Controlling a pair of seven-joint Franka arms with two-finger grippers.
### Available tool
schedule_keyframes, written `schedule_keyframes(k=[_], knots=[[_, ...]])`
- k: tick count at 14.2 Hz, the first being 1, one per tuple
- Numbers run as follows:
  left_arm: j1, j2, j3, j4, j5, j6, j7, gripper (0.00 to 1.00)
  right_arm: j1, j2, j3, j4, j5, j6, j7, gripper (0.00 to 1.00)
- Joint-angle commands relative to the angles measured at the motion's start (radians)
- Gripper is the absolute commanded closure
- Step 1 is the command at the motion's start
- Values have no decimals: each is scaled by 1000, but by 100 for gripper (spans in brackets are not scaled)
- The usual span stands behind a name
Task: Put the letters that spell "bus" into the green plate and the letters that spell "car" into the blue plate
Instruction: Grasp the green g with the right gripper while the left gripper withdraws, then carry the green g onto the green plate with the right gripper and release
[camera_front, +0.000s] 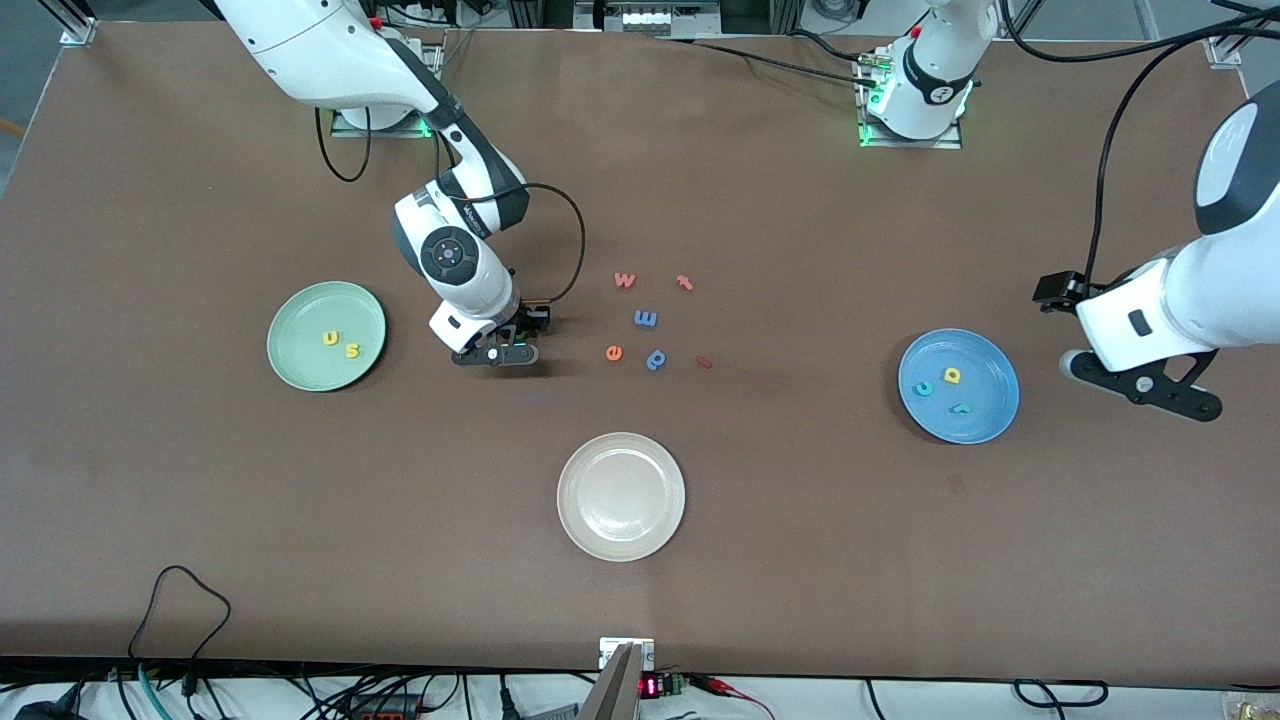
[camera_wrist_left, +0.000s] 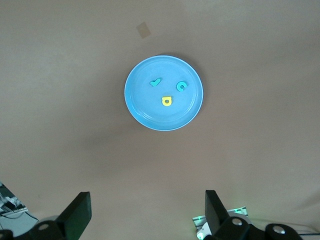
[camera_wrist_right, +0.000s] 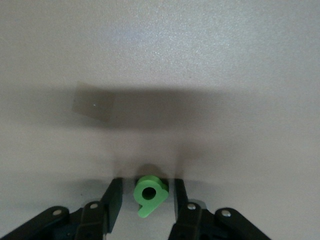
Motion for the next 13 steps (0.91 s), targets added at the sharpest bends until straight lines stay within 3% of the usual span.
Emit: schedule_keyframes(k=[1,2,4,6,8,10,13], knots=[[-153,-119,283,-71,-186,78,-2,0,13,15,-8,9,7,3,8,68],[-204,-177,394,-141,-267,142,-2,0,13,16,-8,9,7,3,3,81],[-296,-277,577,-278,-401,259,-4,0,11,18,-8,9,7,4,0,96],[-390,-384,700,-421,-435,378,-8,0,11,18,-8,9,7,3,-4,100],[-433,-485,733,-551,-430,448,-25,0,-1,5,-8,9,6,-5,-9,100],[-421,-500,732,-562,-426,419,-22,0,-37,-57,-8,7,1,-26,-32,100],[-407,-490,725,-553,-406,388,-18,0,-166,-184,-8,7,0,-219,-177,100]])
